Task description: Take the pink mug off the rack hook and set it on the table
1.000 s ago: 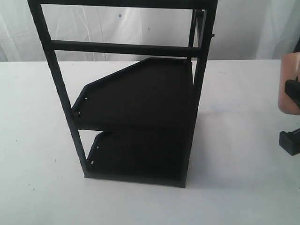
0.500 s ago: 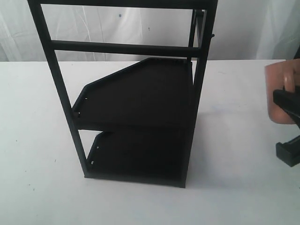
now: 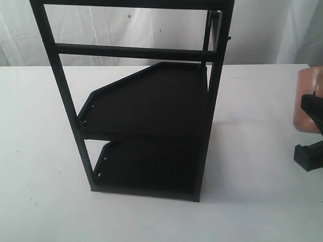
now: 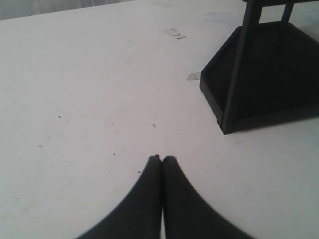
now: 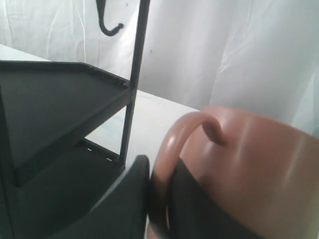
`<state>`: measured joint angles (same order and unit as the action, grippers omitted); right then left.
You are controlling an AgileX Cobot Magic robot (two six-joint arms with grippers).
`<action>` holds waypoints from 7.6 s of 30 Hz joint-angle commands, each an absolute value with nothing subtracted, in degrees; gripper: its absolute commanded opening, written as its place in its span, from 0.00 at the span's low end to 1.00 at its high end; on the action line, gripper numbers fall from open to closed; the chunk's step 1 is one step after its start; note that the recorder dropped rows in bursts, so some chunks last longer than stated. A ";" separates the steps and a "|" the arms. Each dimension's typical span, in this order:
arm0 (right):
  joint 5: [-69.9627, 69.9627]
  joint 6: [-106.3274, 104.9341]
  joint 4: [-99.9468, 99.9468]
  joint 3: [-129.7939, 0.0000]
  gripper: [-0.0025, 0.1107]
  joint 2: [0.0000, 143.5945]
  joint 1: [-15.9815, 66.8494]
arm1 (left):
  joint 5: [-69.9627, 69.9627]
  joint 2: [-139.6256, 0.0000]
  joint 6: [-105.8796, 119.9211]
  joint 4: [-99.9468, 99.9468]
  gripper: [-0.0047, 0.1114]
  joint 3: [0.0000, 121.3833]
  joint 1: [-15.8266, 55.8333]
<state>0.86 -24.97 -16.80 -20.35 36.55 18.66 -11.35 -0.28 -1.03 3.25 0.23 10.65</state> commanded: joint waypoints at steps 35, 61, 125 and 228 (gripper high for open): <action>37.88 -9.51 0.00 -13.16 0.02 65.86 21.73 | -11.53 0.00 -1.29 3.36 0.04 0.00 10.40; 65.69 -17.68 -3.22 -14.24 0.02 96.50 21.73 | -11.53 0.00 -1.29 3.36 0.04 0.00 10.40; 64.35 -17.55 -1.84 -17.18 0.42 111.01 21.61 | -11.53 0.00 -1.29 3.36 0.04 0.00 10.40; -13.67 9.07 5.40 0.00 0.02 0.00 21.61 | -11.53 0.00 -1.29 3.36 0.04 0.00 10.40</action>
<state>-13.57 9.05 5.26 -0.34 0.34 21.71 -11.35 -0.28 -1.03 3.25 0.23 10.65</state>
